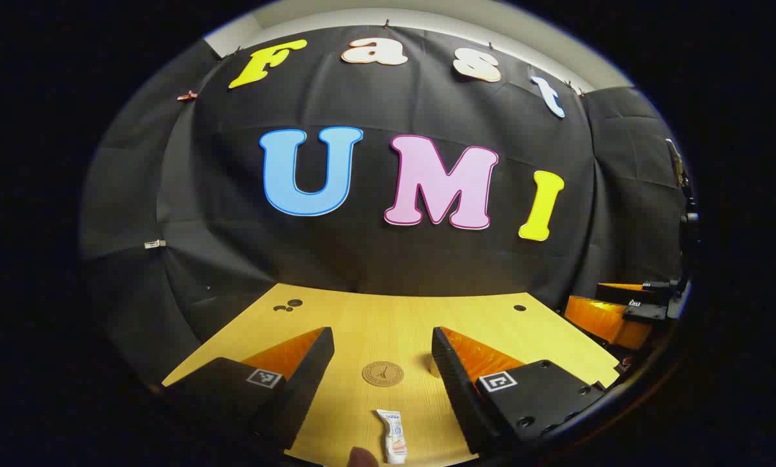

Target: Put the toothbrush and toothpaste on the desktop into the cup, then pick up the cup and place it on the coaster on the desktop.

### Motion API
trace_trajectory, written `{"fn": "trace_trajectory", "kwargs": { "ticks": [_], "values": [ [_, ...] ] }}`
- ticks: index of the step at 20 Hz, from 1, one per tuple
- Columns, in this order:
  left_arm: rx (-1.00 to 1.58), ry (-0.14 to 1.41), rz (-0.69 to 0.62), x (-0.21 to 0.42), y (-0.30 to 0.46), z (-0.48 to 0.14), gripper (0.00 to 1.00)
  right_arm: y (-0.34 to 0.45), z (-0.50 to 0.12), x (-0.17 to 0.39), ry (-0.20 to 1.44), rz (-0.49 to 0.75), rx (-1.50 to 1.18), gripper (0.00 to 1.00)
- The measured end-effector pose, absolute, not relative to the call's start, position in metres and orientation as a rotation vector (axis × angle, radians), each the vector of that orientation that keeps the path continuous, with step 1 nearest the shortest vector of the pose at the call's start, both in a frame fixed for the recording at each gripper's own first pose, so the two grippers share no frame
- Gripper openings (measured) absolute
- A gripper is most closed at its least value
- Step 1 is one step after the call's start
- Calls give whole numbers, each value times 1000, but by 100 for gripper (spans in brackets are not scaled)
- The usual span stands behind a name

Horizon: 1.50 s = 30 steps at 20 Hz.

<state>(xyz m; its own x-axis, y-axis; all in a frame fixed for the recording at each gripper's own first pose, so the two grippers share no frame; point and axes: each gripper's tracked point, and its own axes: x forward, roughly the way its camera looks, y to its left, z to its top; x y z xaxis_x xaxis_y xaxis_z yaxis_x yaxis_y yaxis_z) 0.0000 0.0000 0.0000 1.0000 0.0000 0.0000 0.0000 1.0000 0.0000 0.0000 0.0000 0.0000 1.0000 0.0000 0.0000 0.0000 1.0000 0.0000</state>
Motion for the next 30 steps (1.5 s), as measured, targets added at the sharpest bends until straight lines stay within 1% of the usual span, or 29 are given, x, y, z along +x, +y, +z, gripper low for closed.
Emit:
{"fn": "trace_trajectory", "kwargs": {
  "ticks": [8, 14, 18, 22, 27, 30],
  "values": [
    [17, 40, -12, 2, -18, -11, 94, -5, -11, 2, 28, 33, 18, 99],
    [29, 73, -16, 2, -28, -21, 94, -15, -14, 0, 38, 26, 19, 99],
    [52, 170, -32, 4, -38, -56, 93, -17, -23, -3, 59, 28, 10, 99],
    [62, 325, -41, 16, -44, -113, 93, -28, -37, -5, 100, 18, 5, 99],
    [68, 480, 12, 31, -34, -181, 92, -47, -43, -10, 127, -7, -14, 98],
    [69, 546, 33, 37, -32, -210, 92, -59, -48, -11, 140, -16, -33, 98]
  ]
}}
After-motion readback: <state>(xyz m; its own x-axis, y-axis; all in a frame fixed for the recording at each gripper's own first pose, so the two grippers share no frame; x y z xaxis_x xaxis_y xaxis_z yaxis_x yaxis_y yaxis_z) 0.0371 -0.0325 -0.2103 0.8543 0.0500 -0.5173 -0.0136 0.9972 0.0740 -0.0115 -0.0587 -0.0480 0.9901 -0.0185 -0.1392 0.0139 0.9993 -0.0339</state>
